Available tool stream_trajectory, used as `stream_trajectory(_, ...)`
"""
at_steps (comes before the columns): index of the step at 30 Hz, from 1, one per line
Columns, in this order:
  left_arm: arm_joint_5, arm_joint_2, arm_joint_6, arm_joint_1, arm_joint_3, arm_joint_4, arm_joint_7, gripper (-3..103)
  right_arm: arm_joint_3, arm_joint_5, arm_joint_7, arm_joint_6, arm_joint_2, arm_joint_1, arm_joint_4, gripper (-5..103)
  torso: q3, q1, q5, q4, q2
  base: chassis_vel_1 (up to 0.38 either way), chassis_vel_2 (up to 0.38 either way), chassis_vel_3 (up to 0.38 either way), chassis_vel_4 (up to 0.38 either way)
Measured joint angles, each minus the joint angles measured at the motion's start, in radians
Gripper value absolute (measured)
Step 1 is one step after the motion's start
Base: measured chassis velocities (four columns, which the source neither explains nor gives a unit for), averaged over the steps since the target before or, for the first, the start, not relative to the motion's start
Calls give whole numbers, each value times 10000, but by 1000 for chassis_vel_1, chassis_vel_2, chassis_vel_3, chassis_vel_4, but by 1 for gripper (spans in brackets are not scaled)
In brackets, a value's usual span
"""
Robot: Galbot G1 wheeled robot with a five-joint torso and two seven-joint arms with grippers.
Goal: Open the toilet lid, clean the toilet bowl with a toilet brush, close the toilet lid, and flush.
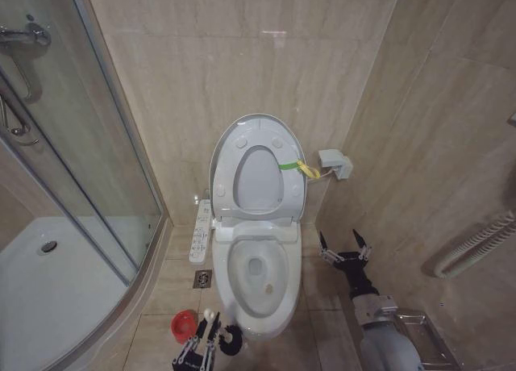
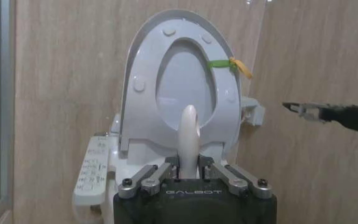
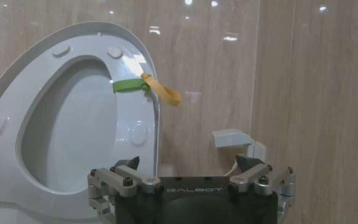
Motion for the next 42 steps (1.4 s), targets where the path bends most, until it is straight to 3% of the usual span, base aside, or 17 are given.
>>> stream_trajectory(6, 500, 3, -265, 424, -233, -165, -161, 20, 0, 0, 0, 0, 0, 0, 0, 100, 0, 0, 0, 0, 0, 0, 0, 0, 0)
stream_trajectory(27, 1360, -153, -37, 1181, -602, -1850, -408, 19, 0, 0, 0, 0, 0, 0, 0, 100, 0, 0, 0, 0, 0, 0, 0, 0, 0)
stream_trajectory(36, 1330, -17, 213, 1109, -892, -2432, -425, 19, 0, 0, 0, 0, 0, 0, 0, 100, 0, 0, 0, 0, 0, 0, 0, 0, 0)
stream_trajectory(42, 657, 430, 542, 342, -1352, -2602, -164, 19, 0, 0, 0, 0, 0, 0, 0, 100, 1, 0, -2, 0, 0, 0, 0, 0, 0)
